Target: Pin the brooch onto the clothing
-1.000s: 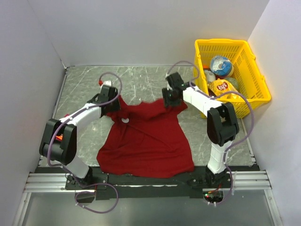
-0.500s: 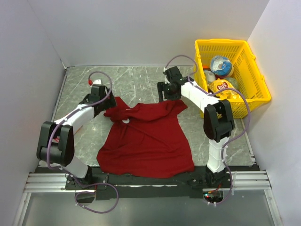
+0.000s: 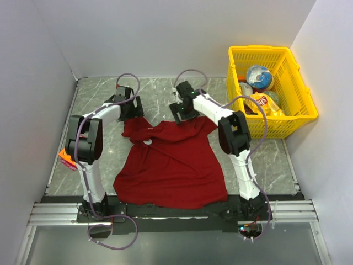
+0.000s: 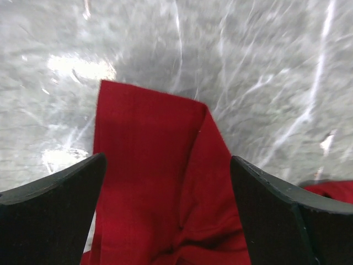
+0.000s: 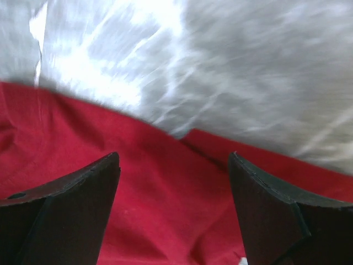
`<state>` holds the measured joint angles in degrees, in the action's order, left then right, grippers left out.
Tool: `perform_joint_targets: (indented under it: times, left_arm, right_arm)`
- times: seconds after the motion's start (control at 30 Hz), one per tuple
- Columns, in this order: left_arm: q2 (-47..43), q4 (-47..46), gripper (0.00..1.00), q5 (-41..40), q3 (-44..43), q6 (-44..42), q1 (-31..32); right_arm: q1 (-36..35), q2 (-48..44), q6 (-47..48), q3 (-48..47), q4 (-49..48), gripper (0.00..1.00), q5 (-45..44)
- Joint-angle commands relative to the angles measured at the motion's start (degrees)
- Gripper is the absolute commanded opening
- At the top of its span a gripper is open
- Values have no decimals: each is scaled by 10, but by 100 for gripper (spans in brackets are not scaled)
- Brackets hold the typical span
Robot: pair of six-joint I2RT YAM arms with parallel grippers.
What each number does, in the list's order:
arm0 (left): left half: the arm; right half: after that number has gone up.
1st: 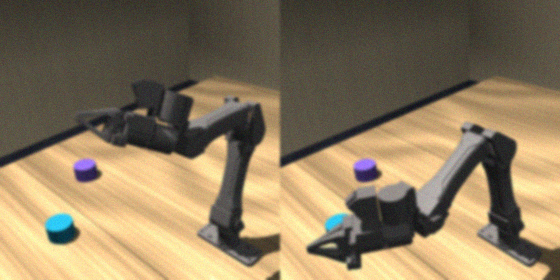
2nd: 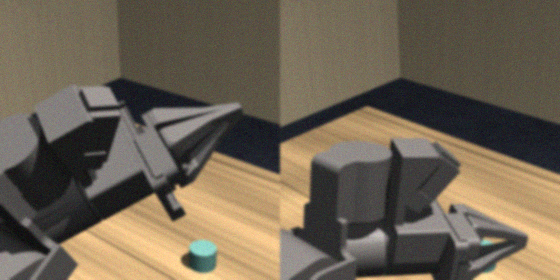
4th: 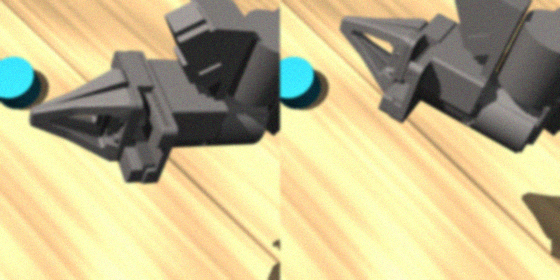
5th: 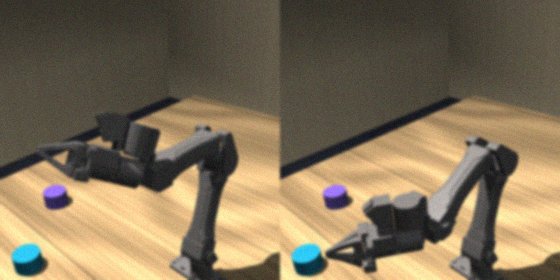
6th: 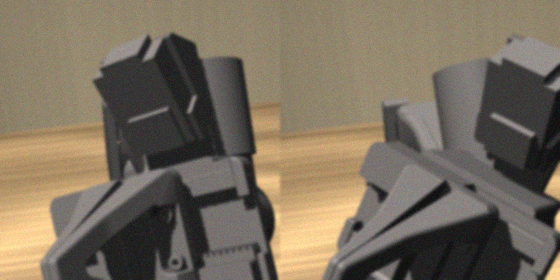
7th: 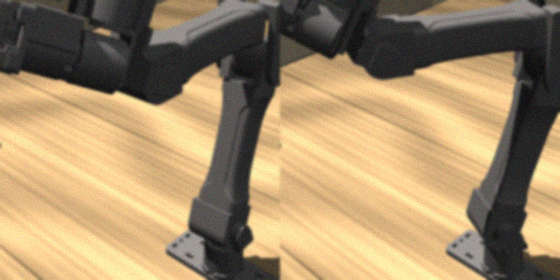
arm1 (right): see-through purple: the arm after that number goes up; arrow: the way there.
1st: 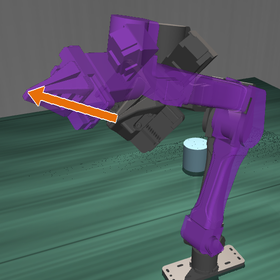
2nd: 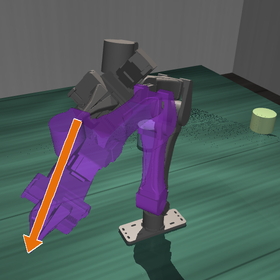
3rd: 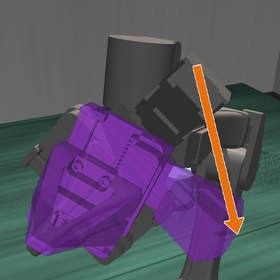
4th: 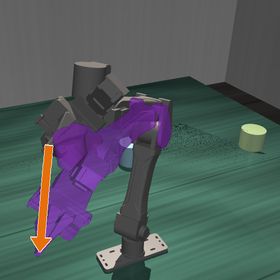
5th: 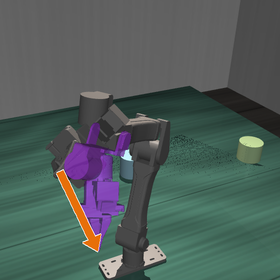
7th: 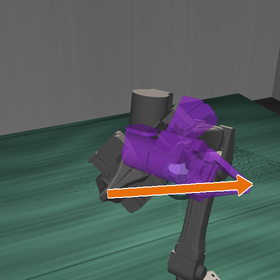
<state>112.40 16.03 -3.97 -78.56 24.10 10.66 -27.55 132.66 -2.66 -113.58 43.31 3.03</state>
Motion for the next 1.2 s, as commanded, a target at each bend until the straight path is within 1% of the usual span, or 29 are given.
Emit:
perform_joint_targets:
  times: [0.0,0.03,0.1,0.13,0.17,0.2,0.23,0.3,0.33,0.4,0.43,0.5,0.57,0.7,0.83,0.93,1.07,1.17]
  left_arm:
    - [27,39,98,2,-46,-20,13]
    - [33,45,95,-18,-49,-19,16]
    - [46,57,93,-24,-57,-18,19]
    - [49,56,85,-24,-58,-16,19]
    - [55,56,79,-30,-58,-14,19]
    - [59,61,74,-34,-61,-14,19]
    - [62,65,66,-39,-62,-12,19]
    - [67,61,54,-51,-60,-10,19]
    - [67,59,39,-50,-57,-9,19]
    - [71,55,21,-43,-60,-8,19]
    - [75,56,2,-45,-61,-7,19]
    - [77,59,1,-53,-65,-7,20]
    - [63,52,1,-64,-60,-7,17]
    - [16,31,1,-77,-28,1,7]
    - [-27,18,1,-82,-9,7,-14]
    - [-35,16,1,-81,-4,9,-21]
    - [-44,19,1,-79,-3,13,-24]
    - [-51,22,1,-78,-4,12,-26]
  right_arm:
    - [-43,21,47,-60,50,86,-68]
    - [-44,29,36,-81,59,86,-79]
    - [-39,30,13,-90,72,87,-102]
    - [-35,21,1,-65,53,87,-94]
    - [-23,9,-6,-48,40,87,-84]
    - [-17,-16,-12,-12,26,87,-73]
    - [-11,-27,-16,3,-1,87,-64]
    - [-2,-43,-9,15,-15,87,-44]
    - [-2,-41,2,6,-5,86,-35]
    - [-9,-28,11,-15,3,87,-34]
    - [-10,-23,14,-23,15,87,-34]
    - [-10,-5,4,-43,29,87,-42]
    - [-8,-2,5,-39,29,87,-40]
    - [-2,-23,-14,-1,6,86,-70]
    - [23,-56,-38,34,-34,86,-54]
    - [31,-50,-46,20,-24,85,-68]
    - [34,-9,-50,-17,5,84,-92]
    - [36,-11,-65,-5,-11,84,-95]
